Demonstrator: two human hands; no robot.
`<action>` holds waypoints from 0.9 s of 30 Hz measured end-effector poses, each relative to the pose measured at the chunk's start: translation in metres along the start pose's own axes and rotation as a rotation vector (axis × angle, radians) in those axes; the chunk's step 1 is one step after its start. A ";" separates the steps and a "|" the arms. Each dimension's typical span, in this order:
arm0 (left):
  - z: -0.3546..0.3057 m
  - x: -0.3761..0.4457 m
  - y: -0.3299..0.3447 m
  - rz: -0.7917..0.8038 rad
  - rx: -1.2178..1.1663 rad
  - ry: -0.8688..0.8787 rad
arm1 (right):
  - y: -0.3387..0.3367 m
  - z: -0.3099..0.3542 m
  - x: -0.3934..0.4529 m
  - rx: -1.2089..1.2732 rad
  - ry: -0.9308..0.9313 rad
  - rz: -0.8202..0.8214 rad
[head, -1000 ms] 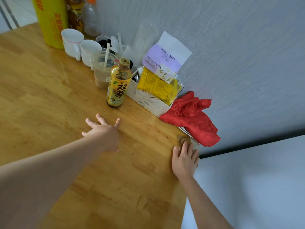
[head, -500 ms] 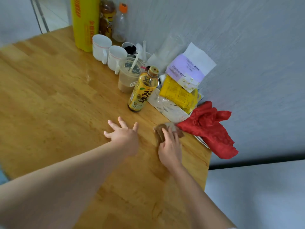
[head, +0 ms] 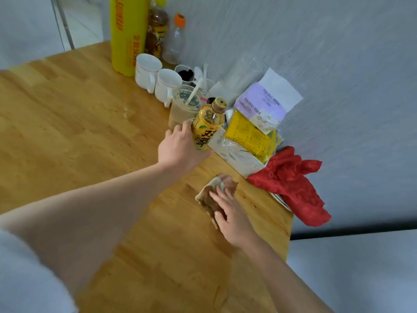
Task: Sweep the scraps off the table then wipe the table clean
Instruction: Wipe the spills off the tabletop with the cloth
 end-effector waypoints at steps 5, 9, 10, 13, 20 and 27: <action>-0.003 0.008 -0.008 -0.068 -0.084 0.093 | -0.013 0.003 0.050 -0.024 0.122 -0.039; 0.028 -0.010 -0.031 -0.132 -0.059 0.180 | -0.019 0.042 0.107 -0.089 0.076 -0.060; 0.039 -0.014 -0.040 -0.168 -0.041 0.182 | -0.019 0.055 0.118 -0.117 0.048 -0.069; 0.064 -0.013 -0.064 -0.244 0.023 0.180 | -0.012 0.094 0.137 -0.179 -0.071 -0.100; 0.053 -0.007 -0.058 -0.213 0.035 0.205 | 0.010 0.046 0.021 -0.114 -0.236 -0.028; -0.004 -0.010 0.015 -0.037 -0.045 0.239 | -0.003 -0.099 -0.096 -0.028 0.685 -0.213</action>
Point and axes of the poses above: each hand's wrist, its own x-axis towards the middle knuckle, its own y-axis out of the palm, z = x × y, the point moved 6 cm from there along x, towards the middle knuckle, and after that the axes turned 2 degrees about z, right-handed, at the moved point
